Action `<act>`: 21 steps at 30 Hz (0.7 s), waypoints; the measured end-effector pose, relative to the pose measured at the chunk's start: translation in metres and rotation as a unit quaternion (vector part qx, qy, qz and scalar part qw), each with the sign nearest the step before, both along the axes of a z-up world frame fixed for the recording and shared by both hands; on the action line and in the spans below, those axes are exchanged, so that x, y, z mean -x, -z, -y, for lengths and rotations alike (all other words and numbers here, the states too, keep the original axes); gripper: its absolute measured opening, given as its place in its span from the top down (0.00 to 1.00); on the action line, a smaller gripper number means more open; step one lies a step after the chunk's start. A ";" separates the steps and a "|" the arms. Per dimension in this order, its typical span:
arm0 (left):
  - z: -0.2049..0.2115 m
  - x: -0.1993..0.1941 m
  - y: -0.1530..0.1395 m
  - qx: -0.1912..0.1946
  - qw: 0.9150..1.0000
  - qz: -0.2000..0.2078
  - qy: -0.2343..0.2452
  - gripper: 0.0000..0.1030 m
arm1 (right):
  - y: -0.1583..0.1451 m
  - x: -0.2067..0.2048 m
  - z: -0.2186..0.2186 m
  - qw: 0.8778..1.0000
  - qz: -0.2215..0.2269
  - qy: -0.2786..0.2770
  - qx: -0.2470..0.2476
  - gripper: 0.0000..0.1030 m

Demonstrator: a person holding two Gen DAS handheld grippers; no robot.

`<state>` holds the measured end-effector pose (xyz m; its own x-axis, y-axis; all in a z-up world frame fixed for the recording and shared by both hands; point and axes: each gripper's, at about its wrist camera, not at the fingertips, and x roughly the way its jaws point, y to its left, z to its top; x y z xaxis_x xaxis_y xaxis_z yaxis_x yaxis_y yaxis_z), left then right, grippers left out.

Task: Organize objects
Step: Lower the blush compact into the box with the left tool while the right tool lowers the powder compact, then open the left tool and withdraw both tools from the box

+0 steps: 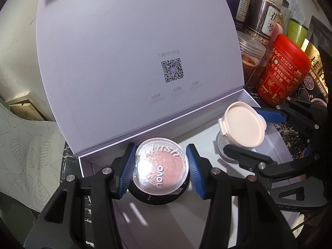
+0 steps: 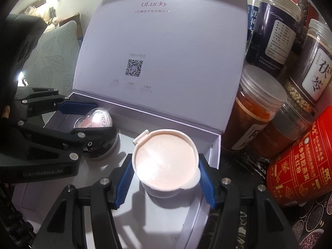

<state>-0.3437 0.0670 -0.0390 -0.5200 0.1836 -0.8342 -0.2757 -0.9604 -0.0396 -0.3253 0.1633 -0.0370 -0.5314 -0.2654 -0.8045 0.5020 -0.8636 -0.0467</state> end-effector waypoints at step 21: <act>0.021 -0.042 -0.038 -0.028 0.998 -0.026 -0.050 0.38 | -0.030 -0.021 -0.009 0.999 -0.026 0.027 0.014 0.32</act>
